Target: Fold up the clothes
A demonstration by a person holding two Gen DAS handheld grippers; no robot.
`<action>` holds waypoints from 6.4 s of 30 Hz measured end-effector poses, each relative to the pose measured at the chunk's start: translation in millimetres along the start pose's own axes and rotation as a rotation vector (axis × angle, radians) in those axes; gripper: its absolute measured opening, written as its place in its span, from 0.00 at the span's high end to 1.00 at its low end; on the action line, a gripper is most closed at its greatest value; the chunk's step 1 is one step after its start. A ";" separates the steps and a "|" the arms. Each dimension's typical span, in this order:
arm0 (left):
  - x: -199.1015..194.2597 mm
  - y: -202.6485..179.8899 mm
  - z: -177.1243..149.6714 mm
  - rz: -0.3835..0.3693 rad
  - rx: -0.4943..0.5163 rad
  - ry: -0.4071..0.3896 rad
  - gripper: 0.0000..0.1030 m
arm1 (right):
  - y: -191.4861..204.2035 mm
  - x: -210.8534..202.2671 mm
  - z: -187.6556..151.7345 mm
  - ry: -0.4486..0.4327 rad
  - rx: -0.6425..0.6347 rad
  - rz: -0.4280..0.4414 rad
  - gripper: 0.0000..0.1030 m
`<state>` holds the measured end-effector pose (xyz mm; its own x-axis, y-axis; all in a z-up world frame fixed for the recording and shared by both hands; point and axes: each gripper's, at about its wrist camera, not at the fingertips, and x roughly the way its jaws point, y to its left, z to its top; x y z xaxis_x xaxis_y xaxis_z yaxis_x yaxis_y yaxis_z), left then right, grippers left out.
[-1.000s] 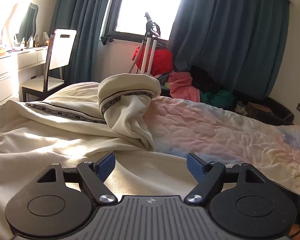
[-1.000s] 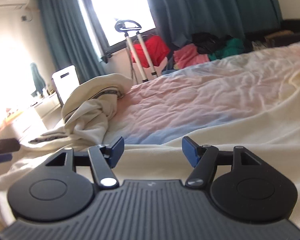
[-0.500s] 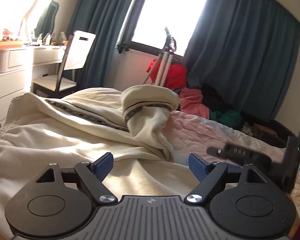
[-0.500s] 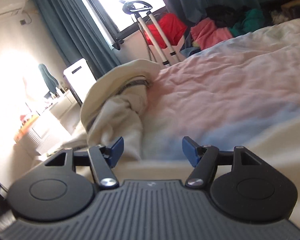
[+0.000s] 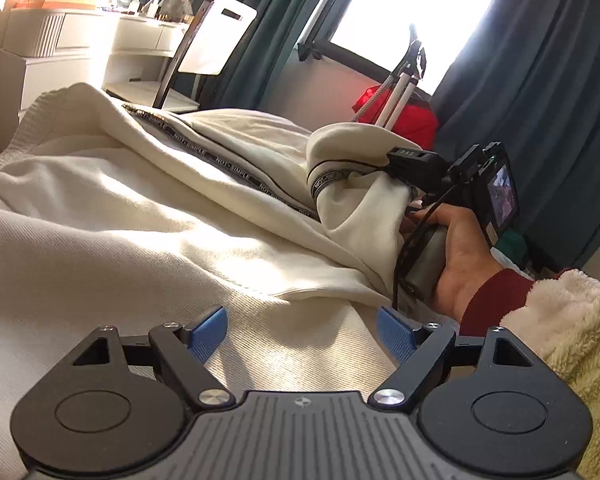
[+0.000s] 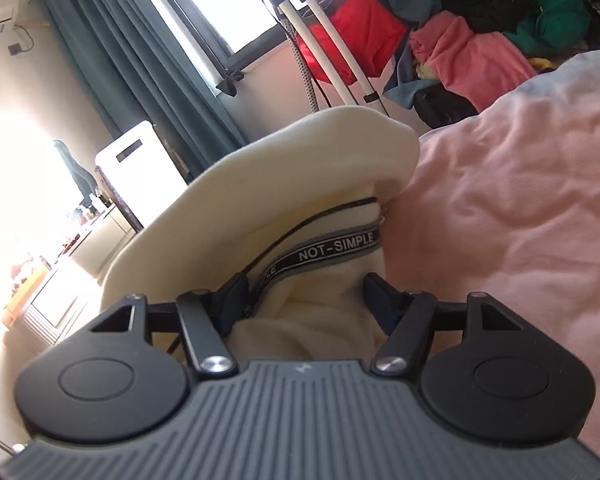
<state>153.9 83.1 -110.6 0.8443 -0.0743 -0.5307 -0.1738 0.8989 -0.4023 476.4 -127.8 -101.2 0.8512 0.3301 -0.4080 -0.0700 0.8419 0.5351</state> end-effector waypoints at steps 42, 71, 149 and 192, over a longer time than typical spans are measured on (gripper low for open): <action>-2.9 -38.8 -27.1 0.036 0.190 -0.008 0.19 | -272.6 -261.5 -2.8 -0.066 0.626 -0.147 0.23; -4.0 -69.1 -32.7 -0.028 0.372 -0.022 0.16 | -337.5 -322.4 74.3 -0.314 0.279 -0.568 0.94; -139.7 102.1 14.9 0.469 -0.376 0.068 0.12 | -142.7 -473.3 -76.8 -0.066 0.014 -0.402 0.26; -120.9 152.8 45.1 -0.250 -0.690 0.102 0.06 | -159.4 -443.2 -82.1 0.022 0.111 -0.447 0.26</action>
<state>48.2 248.8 -74.3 0.8549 -0.3114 -0.4149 -0.2897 0.3767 -0.8798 67.7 -373.3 -66.4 0.7740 -0.0448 -0.6316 0.3584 0.8533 0.3787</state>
